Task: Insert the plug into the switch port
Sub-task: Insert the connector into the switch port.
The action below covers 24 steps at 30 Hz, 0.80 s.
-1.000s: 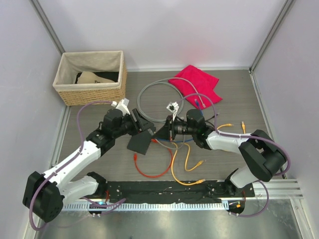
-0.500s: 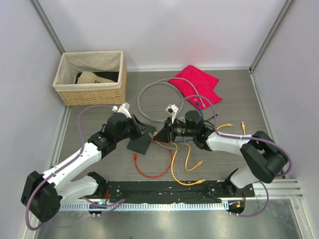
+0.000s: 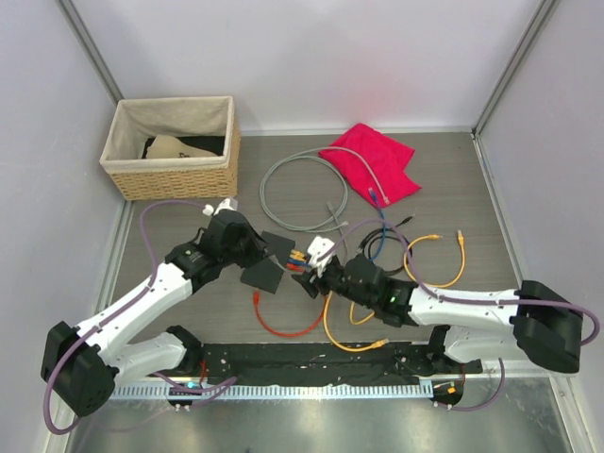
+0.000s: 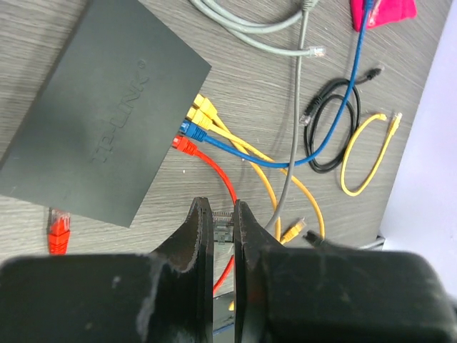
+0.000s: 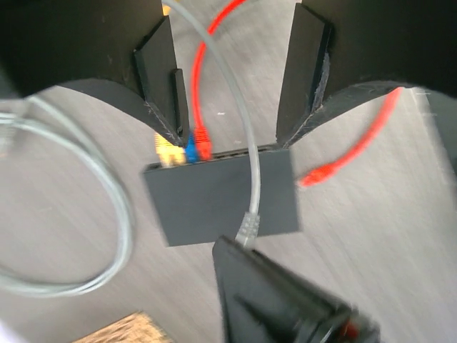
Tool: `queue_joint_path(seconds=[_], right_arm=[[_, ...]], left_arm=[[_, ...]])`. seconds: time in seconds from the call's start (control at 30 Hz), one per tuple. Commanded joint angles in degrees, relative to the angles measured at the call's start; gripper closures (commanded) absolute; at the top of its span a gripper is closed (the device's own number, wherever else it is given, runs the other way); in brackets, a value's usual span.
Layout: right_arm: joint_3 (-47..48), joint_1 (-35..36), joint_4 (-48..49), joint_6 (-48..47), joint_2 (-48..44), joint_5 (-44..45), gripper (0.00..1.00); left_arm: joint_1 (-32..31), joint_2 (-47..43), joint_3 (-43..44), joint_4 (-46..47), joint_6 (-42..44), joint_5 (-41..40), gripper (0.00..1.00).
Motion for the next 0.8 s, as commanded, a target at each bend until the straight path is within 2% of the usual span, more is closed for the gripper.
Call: queue_joint_path(seconds=[0.0,0.1,0.2,0.37,0.57,0.67,0.77], right_arm=[[-1.7,9.7,13.9,-16.8,4.0,24.2,0.41],[-1.1,13.9,23.1,-23.7,11.0,28.7,0.41],[1.4,16.0,27.9,-27.8,18.1,30.6,0.40],[5.6,17.0,33.8,-31.5,25.9,33.5,0.40],[9.7,17.3,35.8,-34.8,30.8,35.8,0.42],[11.3,17.4,35.3,-35.6,32.6,36.4,0.45],[12.0,17.4,34.8,-35.5,33.2,36.8,0.57]], left_arm=[[-0.4,0.6,2.3,-4.8,-1.9,-3.1,1.00],[-0.5,0.9,2.2,-4.6,-3.1,-2.9,1.00],[-0.6,1.1,2.3,-4.1,-3.9,-2.4,1.00],[-0.8,1.1,2.4,-4.0,-4.9,-2.2,1.00],[-0.9,0.8,1.3,-2.8,-5.6,-2.4,1.00],[-0.9,0.9,1.0,-2.2,-5.6,-1.9,1.00],[-1.0,0.9,1.2,-2.0,-5.4,-1.8,1.00]])
